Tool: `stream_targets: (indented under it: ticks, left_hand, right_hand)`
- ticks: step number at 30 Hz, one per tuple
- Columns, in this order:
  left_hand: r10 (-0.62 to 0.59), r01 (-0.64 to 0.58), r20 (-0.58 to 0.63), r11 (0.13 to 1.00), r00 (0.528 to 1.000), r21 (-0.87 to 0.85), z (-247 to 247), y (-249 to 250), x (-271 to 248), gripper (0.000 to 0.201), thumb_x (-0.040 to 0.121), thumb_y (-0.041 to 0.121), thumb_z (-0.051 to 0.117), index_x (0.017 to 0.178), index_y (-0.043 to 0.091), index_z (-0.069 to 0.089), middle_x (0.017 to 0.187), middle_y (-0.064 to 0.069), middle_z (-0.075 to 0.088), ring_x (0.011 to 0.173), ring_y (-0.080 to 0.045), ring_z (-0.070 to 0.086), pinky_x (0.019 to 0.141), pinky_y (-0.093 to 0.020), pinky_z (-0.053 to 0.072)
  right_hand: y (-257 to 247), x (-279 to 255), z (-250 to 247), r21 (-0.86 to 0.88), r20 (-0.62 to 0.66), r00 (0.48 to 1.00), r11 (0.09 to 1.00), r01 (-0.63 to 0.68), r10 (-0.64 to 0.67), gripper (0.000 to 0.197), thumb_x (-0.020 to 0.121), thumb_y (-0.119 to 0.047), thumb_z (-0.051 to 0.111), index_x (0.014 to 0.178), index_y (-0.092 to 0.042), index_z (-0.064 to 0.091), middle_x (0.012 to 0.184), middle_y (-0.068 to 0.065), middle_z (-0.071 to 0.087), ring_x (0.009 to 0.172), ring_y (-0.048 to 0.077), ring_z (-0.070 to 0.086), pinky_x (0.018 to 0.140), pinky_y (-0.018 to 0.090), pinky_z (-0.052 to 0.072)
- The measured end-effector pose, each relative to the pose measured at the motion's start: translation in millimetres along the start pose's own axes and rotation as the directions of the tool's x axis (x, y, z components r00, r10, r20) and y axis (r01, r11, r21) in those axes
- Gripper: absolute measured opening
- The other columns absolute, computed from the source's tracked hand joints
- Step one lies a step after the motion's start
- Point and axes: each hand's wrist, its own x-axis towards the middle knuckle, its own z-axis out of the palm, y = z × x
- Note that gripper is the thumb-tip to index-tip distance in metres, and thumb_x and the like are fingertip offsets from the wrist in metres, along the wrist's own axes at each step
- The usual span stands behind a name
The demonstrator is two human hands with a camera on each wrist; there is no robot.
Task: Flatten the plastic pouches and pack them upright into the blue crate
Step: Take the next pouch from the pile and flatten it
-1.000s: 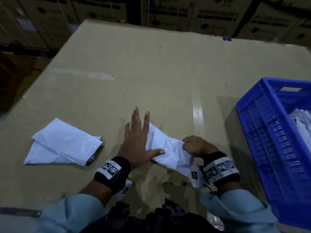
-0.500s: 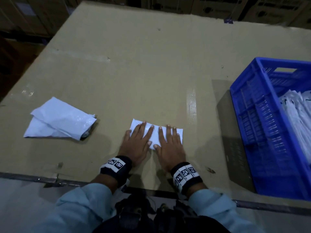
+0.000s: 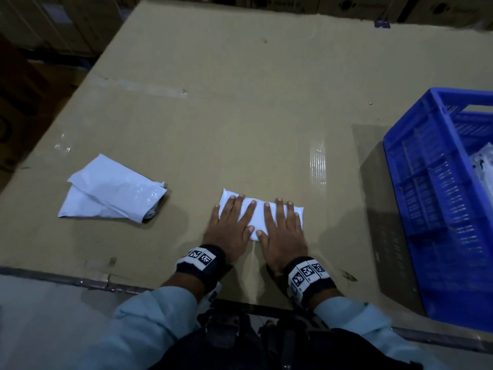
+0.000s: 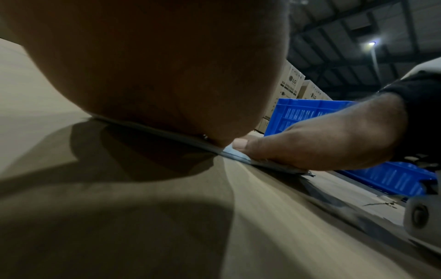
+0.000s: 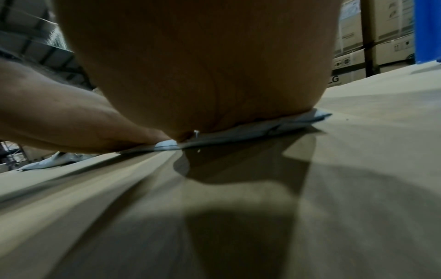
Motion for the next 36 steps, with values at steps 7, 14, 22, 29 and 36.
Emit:
stream_targets:
  ticks: [7,14,22,29,36]
  left_hand:
    - [0.000,0.000,-0.008,1.000,1.000,-0.013,2.9,-2.8,4.5,0.068,0.098,0.047,0.018,0.163,0.026,0.016,0.169,-0.007,0.015,0.155,-0.029,0.014,0.120,-0.058,0.020]
    - [-0.015,0.015,-0.003,1.000,1.000,-0.016,4.1,-5.5,4.3,0.069,0.098,0.052,0.012,0.163,0.032,0.005,0.171,-0.002,0.000,0.157,-0.024,0.000,0.124,-0.053,0.012]
    - [-0.130,0.129,-0.012,0.991,0.991,-0.031,-0.5,-15.3,0.3,0.083,0.093,0.077,0.017,0.162,0.036,-0.006,0.170,0.003,-0.015,0.157,-0.021,-0.011,0.125,-0.051,0.004]
    - [0.067,-0.068,0.055,0.998,0.996,0.011,-9.8,-7.9,19.9,0.091,0.084,0.053,0.015,0.161,0.013,-0.011,0.168,-0.011,-0.020,0.157,-0.029,-0.012,0.125,-0.054,0.001]
    - [0.159,-0.159,0.032,0.987,0.987,0.007,0.7,-24.3,16.6,0.085,0.083,0.034,0.026,0.163,0.011,0.012,0.171,-0.005,0.004,0.158,-0.022,0.006,0.126,-0.047,0.012]
  right_hand:
    - [-1.5,0.9,-1.3,-0.022,0.001,1.000,1.000,-0.011,0.011,0.073,0.100,-0.052,0.020,0.164,-0.021,0.003,0.170,0.014,-0.004,0.156,0.039,-0.005,0.125,0.054,0.011]
    - [3.4,1.4,-0.4,0.019,0.004,1.000,1.000,-0.018,0.017,0.074,0.101,-0.055,0.026,0.164,-0.026,-0.001,0.170,0.009,-0.010,0.156,0.035,-0.010,0.126,0.051,0.006]
    - [16.6,-5.7,-6.1,0.063,0.011,0.980,0.978,-0.201,0.200,0.083,0.098,-0.068,0.013,0.162,-0.019,-0.008,0.169,0.006,-0.018,0.156,0.026,-0.016,0.127,0.047,0.002]
    - [-12.5,-0.1,-23.4,0.032,0.028,0.982,0.982,-0.189,0.188,0.080,0.101,-0.051,0.023,0.160,-0.001,0.007,0.167,0.026,0.006,0.154,0.044,0.006,0.126,0.053,0.012]
    - [1.1,-4.3,5.7,0.032,0.064,0.998,0.999,0.005,-0.007,0.073,0.102,-0.056,0.001,0.164,-0.017,0.005,0.171,0.004,-0.005,0.157,0.027,-0.006,0.126,0.049,0.007]
